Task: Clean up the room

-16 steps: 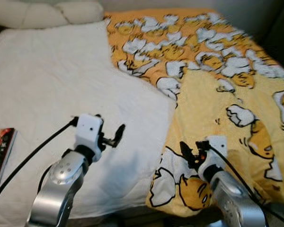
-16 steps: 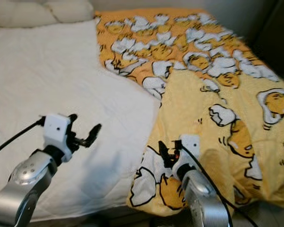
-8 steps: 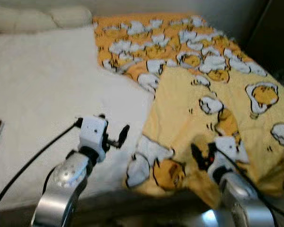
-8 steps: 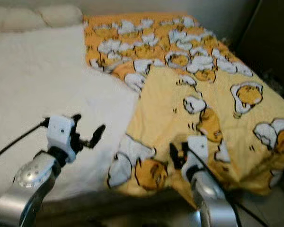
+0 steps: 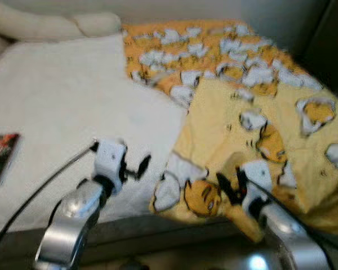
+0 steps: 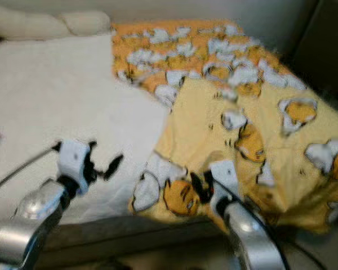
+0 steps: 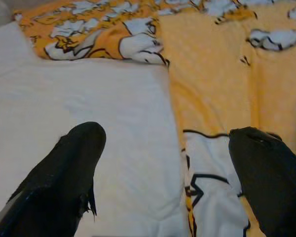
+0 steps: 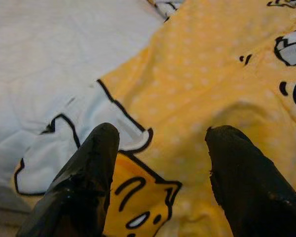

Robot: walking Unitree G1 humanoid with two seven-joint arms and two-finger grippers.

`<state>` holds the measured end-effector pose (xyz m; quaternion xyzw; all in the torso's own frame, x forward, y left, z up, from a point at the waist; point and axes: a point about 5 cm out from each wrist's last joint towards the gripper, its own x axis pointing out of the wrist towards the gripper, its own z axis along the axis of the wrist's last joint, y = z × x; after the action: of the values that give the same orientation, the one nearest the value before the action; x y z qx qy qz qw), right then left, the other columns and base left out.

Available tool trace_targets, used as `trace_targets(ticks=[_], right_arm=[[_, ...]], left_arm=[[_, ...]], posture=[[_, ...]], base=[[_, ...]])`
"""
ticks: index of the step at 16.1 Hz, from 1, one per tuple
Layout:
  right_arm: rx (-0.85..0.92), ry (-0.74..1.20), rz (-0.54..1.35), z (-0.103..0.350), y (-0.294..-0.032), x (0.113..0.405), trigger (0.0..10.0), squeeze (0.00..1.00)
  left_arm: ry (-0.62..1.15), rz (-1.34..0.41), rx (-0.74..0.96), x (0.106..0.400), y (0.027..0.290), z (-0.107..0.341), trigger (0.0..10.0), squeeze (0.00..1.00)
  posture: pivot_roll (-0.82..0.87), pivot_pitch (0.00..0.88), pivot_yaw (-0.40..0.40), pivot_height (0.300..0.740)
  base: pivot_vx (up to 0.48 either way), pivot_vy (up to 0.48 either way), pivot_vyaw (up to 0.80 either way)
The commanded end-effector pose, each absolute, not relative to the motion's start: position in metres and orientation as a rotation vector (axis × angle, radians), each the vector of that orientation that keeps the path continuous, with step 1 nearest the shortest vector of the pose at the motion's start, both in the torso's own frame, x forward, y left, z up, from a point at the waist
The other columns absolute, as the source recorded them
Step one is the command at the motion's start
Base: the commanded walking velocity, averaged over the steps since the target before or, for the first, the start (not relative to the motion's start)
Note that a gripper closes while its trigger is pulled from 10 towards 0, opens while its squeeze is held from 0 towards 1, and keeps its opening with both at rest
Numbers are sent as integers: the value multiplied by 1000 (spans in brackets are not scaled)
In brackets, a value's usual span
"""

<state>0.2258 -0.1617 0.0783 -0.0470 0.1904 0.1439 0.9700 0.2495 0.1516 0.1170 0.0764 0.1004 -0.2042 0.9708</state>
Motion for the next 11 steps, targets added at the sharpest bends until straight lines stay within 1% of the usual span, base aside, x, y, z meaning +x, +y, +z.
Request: trace_targets(ticks=[1,3,7,9,10,11], right_arm=[[-112,387,312,81,-160,227,10000,0],[-140,385,330,84,-162,228,10000,0],[-131,409,322,85,-164,227,10000,0],[-105,400,335,87,-160,228,10000,0],[-122,400,368,89,-158,229,10000,0],[-128,428,409,91,-163,231,10000,0]], left_arm=[[179,-431,162,254,150,124,10000,0],[163,-419,151,257,148,127,10000,0],[163,-389,133,261,149,125,10000,0],[153,-416,128,263,147,126,10000,0],[168,-424,124,265,148,125,10000,0],[246,-507,105,268,148,116,10000,0]], posture=[[-63,62,32,740],[-73,68,28,740],[-79,80,10,740],[-80,87,0,740],[-82,91,-9,740],[-87,100,-21,740]], base=[[0,0,0],[0,0,0],[0,0,0],[0,0,0],[0,0,0],[0,0,0]])
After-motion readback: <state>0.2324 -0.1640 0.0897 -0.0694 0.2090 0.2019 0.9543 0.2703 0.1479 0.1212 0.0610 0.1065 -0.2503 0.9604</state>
